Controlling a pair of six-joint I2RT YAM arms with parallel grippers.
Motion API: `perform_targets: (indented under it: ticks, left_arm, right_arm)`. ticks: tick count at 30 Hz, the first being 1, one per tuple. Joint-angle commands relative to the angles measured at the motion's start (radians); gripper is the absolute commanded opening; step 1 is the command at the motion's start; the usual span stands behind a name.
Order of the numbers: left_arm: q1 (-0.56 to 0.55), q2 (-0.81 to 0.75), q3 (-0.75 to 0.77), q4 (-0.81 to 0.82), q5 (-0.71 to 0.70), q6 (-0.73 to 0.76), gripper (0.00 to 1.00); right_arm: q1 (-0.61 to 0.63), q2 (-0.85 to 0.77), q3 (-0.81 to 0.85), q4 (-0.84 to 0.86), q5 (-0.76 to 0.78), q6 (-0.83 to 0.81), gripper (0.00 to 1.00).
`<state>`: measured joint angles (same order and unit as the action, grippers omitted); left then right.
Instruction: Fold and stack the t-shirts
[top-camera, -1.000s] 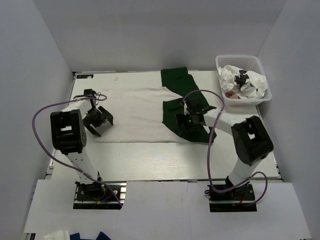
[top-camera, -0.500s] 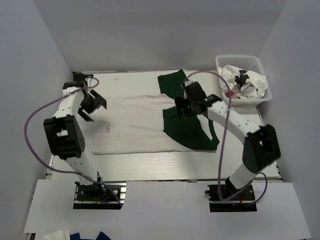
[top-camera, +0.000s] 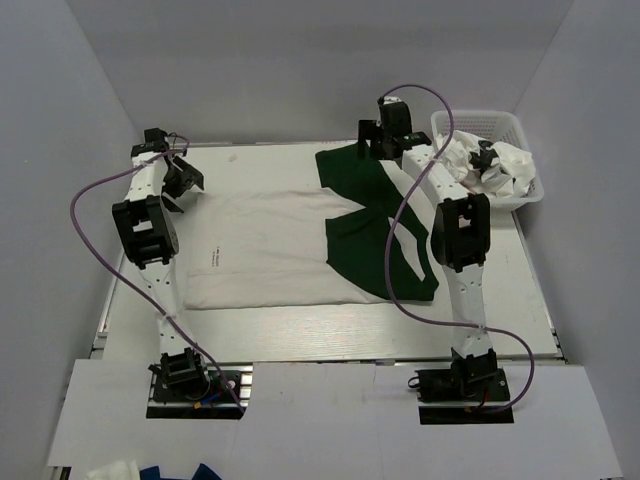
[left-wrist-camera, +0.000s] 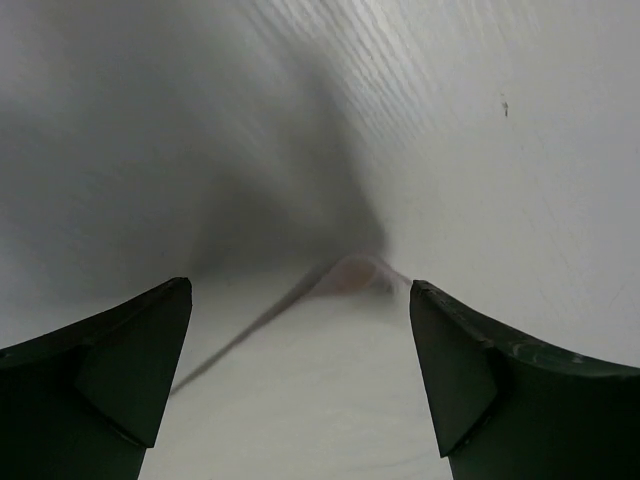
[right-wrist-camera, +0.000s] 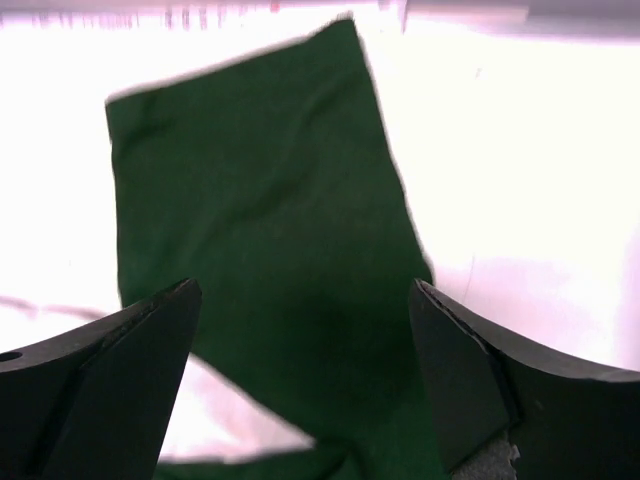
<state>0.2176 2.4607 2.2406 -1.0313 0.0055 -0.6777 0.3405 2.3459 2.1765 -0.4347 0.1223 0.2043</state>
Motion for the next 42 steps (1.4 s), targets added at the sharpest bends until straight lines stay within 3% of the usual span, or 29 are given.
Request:
perform_targets:
  ticks: [1,4,7,13,16,17,25,30,32,33,34,35,42]
  left_arm:
    - [-0.004,-0.013,0.051,0.068,0.04,-0.002,1.0]
    - [-0.027,-0.002,0.022,0.112,0.08,0.024,1.0]
    - [-0.04,0.009,0.001,0.112,0.1,0.043,0.93]
    - [-0.058,-0.002,-0.101,0.112,0.082,0.052,0.59]
    - [-0.058,-0.011,-0.111,0.112,0.082,0.061,0.21]
    - [-0.067,-0.011,-0.111,0.103,0.082,0.061,0.0]
    - [-0.077,-0.068,-0.154,0.094,0.059,0.07,0.0]
    - [-0.077,-0.092,-0.154,0.094,0.048,0.07,0.0]
    - [-0.077,-0.105,-0.144,0.094,0.057,0.081,0.0]
    - [-0.077,-0.105,-0.144,0.094,0.057,0.093,0.0]
    - [-0.077,-0.114,-0.121,0.082,0.057,0.093,0.0]
    - [-0.077,-0.114,-0.112,0.082,0.057,0.11,0.0]
    - [-0.077,-0.199,-0.15,0.117,0.102,0.165,0.0]
  right_arm:
    - [-0.023,0.01,0.062,0.163,-0.039,-0.028,0.9]
    - [-0.04,0.075,0.068,0.234,-0.032,-0.049,0.9]
    - [-0.051,0.162,0.149,0.26,-0.029,-0.055,0.9]
    - [-0.072,0.297,0.221,0.363,0.0,-0.046,0.9]
    - [-0.086,0.342,0.218,0.41,-0.087,0.079,0.9]
    - [-0.086,0.351,0.22,0.451,-0.114,0.092,0.9]
    - [-0.081,0.401,0.233,0.45,-0.285,0.126,0.9]
    - [-0.066,0.374,0.209,0.352,-0.397,0.052,0.77]
    - [-0.067,0.348,0.189,0.324,-0.4,0.03,0.68]
    - [-0.07,0.323,0.174,0.332,-0.394,0.024,0.52]
    - [-0.07,0.293,0.158,0.341,-0.382,0.014,0.01]
    - [-0.067,0.276,0.117,0.361,-0.322,0.003,0.0]
    - [-0.063,0.08,0.067,0.36,-0.303,-0.199,0.0]
